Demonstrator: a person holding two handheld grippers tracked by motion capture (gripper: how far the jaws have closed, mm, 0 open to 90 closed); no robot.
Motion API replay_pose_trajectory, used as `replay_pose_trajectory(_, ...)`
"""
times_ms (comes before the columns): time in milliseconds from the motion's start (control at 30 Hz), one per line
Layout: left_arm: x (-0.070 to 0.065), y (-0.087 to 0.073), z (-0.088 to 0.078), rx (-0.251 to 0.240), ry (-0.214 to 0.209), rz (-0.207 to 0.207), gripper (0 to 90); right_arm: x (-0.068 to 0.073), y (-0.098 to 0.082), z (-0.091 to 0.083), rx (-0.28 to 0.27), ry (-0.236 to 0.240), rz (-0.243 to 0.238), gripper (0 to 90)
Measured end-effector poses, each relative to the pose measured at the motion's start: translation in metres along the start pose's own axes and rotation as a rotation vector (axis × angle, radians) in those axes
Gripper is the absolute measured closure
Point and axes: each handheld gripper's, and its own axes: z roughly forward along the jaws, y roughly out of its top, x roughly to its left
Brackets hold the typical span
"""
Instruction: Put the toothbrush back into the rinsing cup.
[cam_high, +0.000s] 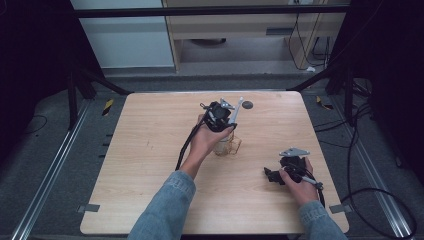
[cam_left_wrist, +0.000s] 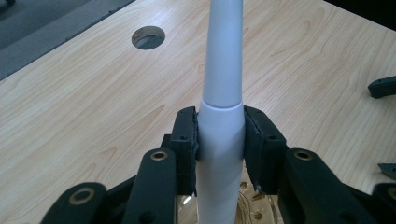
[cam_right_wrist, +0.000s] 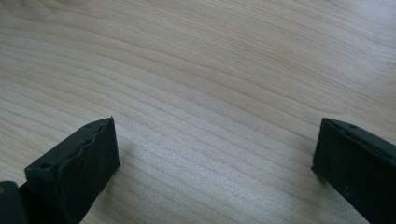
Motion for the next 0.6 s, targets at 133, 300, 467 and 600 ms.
replay_pose_trajectory(133,0.0009,-0.0003,0.0001,0.000,-0.003,-0.003,66.7,0.0001,0.0000,0.0000,0.000,0.000,0.000,0.4)
replay_pose_trajectory(300,0.0012,-0.0009,0.0000,-0.002,-0.001,-0.003,66.6,0.0000,0.0000,0.0000,0.000,0.002,0.000,0.4)
replay_pose_trajectory(467,0.0007,-0.0034,0.0001,-0.001,0.028,0.010,64.3,0.0001,0.0003,-0.0003,0.003,0.008,0.006,0.4)
replay_pose_trajectory(600,0.0016,-0.0079,-0.0013,-0.006,0.022,-0.002,61.2,-0.0001,0.0002,0.0000,0.001,0.007,0.003,0.4)
